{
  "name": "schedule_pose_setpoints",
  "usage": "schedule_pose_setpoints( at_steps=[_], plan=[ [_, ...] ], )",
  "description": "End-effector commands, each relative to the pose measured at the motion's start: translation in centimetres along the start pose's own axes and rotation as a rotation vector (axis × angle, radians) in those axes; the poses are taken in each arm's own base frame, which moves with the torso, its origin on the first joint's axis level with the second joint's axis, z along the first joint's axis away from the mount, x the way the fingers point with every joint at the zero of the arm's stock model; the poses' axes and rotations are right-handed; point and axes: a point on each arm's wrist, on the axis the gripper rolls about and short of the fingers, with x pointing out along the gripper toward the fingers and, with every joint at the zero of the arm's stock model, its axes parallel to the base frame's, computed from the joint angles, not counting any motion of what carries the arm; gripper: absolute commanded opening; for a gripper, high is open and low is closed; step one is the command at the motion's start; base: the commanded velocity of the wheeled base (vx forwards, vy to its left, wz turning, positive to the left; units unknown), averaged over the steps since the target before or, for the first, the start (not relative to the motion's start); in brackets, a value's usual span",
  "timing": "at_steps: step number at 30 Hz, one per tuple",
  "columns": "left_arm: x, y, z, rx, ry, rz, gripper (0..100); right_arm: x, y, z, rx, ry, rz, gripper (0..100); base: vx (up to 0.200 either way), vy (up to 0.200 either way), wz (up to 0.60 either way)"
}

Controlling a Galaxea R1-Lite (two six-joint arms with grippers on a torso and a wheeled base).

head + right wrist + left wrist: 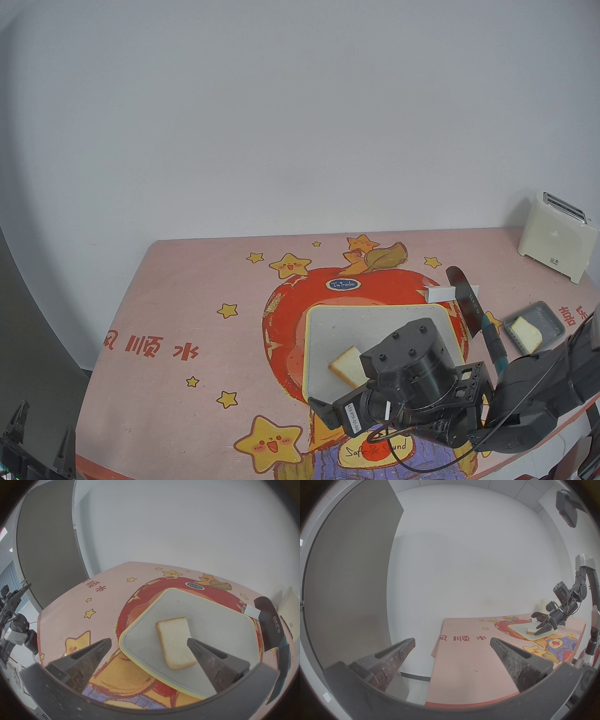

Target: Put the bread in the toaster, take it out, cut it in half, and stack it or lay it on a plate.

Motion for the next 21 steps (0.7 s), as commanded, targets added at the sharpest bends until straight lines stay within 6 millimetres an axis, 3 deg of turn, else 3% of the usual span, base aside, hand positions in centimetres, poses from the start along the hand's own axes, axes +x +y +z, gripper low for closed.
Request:
schedule_pose_setpoints(
  at_steps=[1,21],
  plan=[
    [0.1,0.0,-0.5,0.000,0.007,-0.001,100,0.6,0.2,-0.3,-0.004,0.010,-0.002,100,0.000,0.000,0.00],
    [0.1,0.0,-0.5,-0.002,0.007,-0.001,100,0.1,0.7,0.7,0.001,-0.027,0.000,100,0.000,0.000,0.00]
  ],
)
